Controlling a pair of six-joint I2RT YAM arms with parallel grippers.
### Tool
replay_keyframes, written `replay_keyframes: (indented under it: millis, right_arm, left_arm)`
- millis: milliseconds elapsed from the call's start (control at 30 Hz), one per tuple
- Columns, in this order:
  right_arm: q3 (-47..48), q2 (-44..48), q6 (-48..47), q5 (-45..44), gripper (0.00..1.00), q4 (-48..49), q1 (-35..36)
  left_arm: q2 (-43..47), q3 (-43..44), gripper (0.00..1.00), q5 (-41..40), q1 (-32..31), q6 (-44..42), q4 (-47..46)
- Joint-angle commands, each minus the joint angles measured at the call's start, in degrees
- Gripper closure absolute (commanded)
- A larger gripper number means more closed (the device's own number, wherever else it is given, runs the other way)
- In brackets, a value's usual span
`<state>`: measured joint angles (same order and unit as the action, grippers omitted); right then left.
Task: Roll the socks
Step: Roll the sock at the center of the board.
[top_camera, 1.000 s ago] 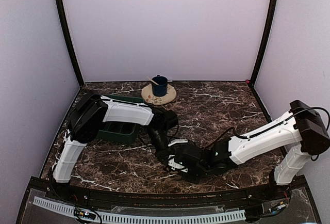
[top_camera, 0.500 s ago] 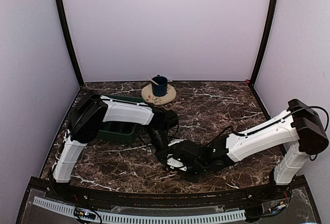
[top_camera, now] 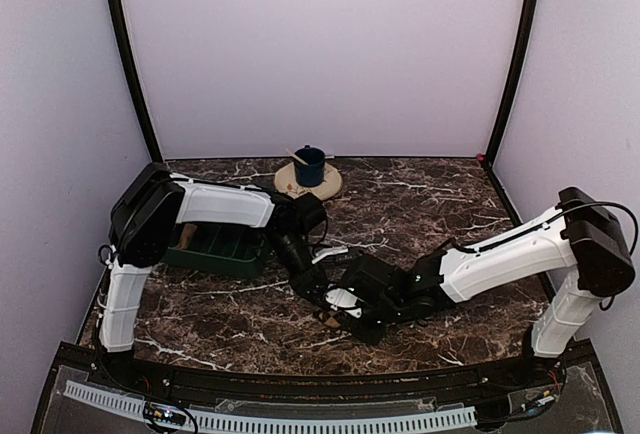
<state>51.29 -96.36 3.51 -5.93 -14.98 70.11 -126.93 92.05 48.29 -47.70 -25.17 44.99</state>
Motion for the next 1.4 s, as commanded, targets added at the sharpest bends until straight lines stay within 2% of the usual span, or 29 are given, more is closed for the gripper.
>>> replay_keyframes:
  millis: [0, 267, 433, 633, 900, 1133, 1367]
  right_arm:
    - [-2.0, -1.3, 2.5, 3.4, 1.00, -2.0, -1.4]
    - [-3.6, 0.4, 6.4, 12.8, 1.00, -0.5, -7.1]
    - [-3.2, 0.6, 8.2, 20.7, 1.00, -0.9, -11.6]
    - [-1.8, -1.4, 9.7, 31.2, 1.00, -1.6, -16.5]
    - [-0.1, -5.1, 11.8, 43.8, 1.00, -1.0, -20.6]
    - [0.1, -6.7, 13.8, 51.2, 1.00, -0.5, -24.0]
    - [0.9, -9.0, 16.1, 55.7, 1.00, 0.0, -25.2]
  left_arm:
    - [5.8, -2.4, 0.73, 0.5, 1.3, 1.7, -3.8]
    - [11.1, -8.3, 0.73, -1.2, 2.4, 4.5, -10.8]
    - [17.5, -16.0, 0.72, -8.7, 2.5, 7.9, -21.3]
    - [23.4, -23.1, 0.71, -13.5, 2.0, 10.4, -31.4]
    - [26.8, -28.7, 0.69, -26.0, -5.1, 5.3, -38.5]
    - [27.9, -33.3, 0.68, -37.0, -9.9, 0.8, -45.3]
    - [28.2, -36.2, 0.66, -40.9, -12.9, -4.1, -49.3]
